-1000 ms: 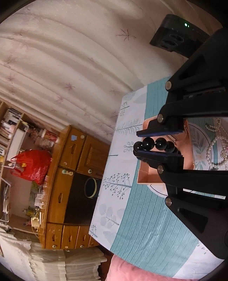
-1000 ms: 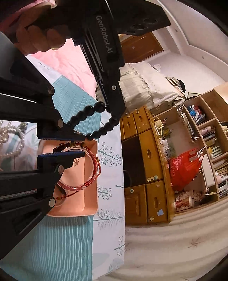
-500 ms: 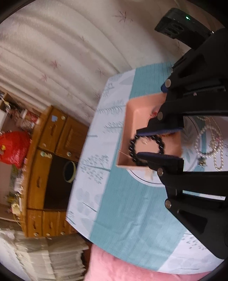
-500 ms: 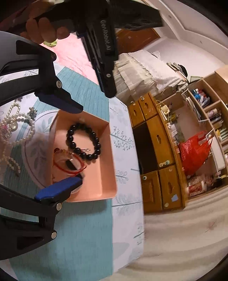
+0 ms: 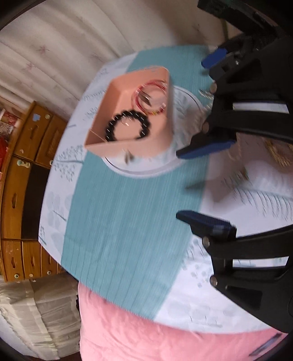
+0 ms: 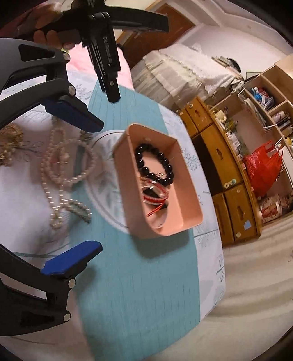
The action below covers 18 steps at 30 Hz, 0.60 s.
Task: Organize jewelry
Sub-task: 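Grasp the gold hair comb with the right tool while the left tool grasps a small gold charm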
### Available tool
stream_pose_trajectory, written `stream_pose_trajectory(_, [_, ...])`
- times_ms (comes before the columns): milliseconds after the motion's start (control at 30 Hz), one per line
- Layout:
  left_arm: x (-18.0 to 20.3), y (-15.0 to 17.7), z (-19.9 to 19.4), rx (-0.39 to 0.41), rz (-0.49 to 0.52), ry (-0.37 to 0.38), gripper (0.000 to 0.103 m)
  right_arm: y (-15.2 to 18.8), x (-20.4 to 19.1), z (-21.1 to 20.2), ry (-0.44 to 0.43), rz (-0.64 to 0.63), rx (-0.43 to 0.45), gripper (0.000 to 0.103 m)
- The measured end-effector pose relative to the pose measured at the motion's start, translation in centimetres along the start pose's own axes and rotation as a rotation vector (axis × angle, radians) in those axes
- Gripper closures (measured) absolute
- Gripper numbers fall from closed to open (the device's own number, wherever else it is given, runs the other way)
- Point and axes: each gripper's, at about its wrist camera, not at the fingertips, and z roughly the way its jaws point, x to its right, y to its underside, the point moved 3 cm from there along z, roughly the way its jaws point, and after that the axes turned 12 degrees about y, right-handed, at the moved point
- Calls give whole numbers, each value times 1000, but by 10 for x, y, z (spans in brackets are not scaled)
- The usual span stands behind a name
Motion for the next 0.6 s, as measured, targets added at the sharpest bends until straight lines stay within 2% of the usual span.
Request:
stream_pose_trajectory(100, [-4,11,-1,-32,34,-13,48,17,-5,-6,39,5,-20,5])
stream_pose_trajectory(167, [-7,20,8,-101,84,-19,46,26,-7,-9,69,23,-36,5])
stream_pose_trajectory(300, [-2,27,23,-208,190,2,46,55,-11,-18,156,152,-127,5])
stream_pose_trajectory(400, [8,35,23,-268,322,25,46,82,-20,-33,194,266,-175,5])
stream_pose_trajectory(500, [19,44,19,-282,459,43,46,103,-41,-43,208,258,-164,5])
stream_pose_trajectory(600, [23,52,22,-307,525,64,46,119,-70,-49,255,191,-128,5])
